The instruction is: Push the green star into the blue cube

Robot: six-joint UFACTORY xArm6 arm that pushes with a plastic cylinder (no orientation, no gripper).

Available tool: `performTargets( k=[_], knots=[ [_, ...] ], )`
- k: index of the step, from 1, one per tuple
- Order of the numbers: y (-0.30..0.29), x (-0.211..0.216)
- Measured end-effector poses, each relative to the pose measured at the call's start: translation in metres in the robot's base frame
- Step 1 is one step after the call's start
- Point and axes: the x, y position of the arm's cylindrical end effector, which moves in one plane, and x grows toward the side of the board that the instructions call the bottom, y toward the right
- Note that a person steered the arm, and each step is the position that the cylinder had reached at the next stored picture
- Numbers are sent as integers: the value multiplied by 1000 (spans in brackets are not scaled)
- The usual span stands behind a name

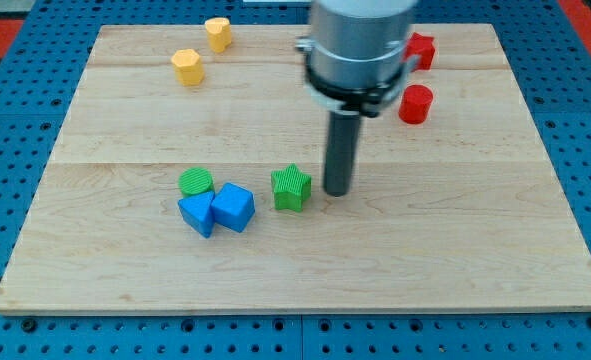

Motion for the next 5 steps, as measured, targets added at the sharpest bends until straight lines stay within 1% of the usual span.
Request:
performTargets(
  k=[1,2,3,5],
  knots=[
    [-41,0],
    [-5,-12],
    [16,-22],
    [23,-27]
  ],
)
